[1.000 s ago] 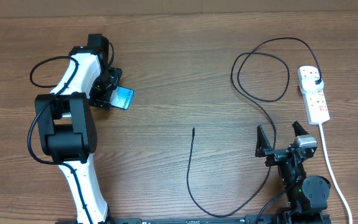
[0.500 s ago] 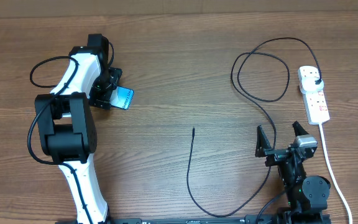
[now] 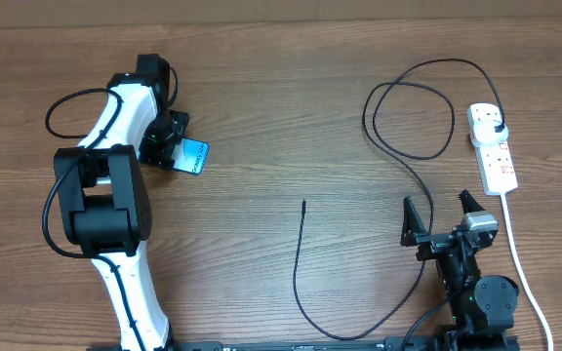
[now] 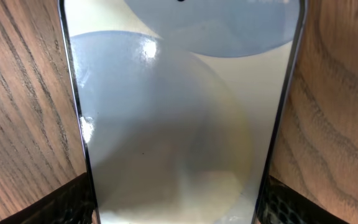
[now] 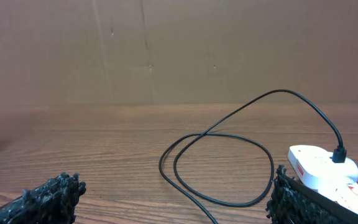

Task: Plug charger to phone and switch on socket
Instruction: 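Close the left gripper on the phone's sides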

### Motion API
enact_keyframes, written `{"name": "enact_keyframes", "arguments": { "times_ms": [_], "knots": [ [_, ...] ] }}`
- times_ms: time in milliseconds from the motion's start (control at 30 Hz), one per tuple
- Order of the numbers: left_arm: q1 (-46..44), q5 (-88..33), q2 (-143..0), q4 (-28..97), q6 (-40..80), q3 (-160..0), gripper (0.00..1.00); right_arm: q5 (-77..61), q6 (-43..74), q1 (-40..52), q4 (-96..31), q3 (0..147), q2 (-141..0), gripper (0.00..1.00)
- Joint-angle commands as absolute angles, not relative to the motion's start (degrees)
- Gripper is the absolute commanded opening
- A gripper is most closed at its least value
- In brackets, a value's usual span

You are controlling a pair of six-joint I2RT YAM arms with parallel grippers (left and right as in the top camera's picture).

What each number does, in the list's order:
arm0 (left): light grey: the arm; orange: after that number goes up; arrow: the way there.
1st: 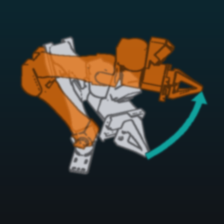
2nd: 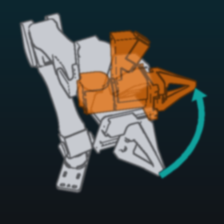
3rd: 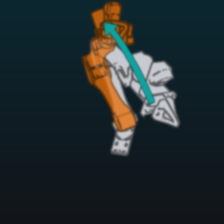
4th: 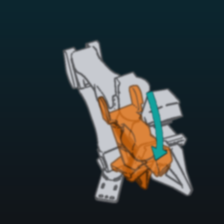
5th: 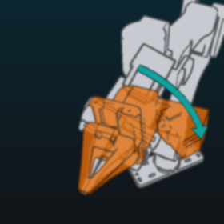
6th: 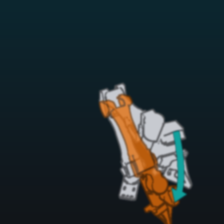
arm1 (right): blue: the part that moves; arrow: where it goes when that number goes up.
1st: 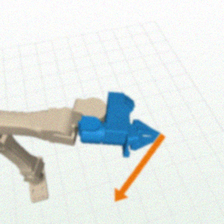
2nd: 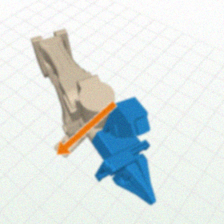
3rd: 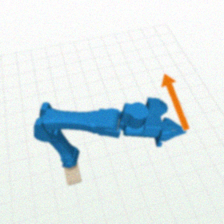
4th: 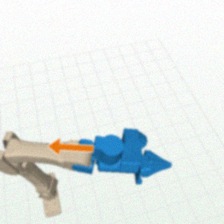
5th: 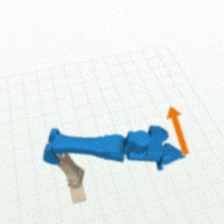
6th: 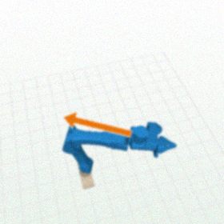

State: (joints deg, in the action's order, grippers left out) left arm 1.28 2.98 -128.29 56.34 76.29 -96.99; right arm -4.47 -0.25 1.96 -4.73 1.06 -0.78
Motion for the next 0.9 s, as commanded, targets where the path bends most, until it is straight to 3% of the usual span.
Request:
{"name": "enact_keyframes", "arguments": {
  "times_ms": [0,300,533,867],
  "knots": [
    [1.9,1.9,-131.9,55.2,76.7,-94.2,0.78,-4.1,-0.4,1.8,-4.5,0.4,-0.2,1.0],
    [1.9,1.9,-131.9,55.2,76.7,-94.2,0.75,-4.1,-0.4,1.8,-4.5,0.4,-0.2,1.0],
    [1.9,1.9,-131.9,55.2,76.7,-94.2,0.63,-4.1,-0.4,1.8,-4.5,0.4,-0.2,1.0],
    [1.9,1.9,-131.9,55.2,76.7,-94.2,0.27,-4.1,-0.4,1.8,-4.5,0.4,-0.2,1.0]
  ]
}}
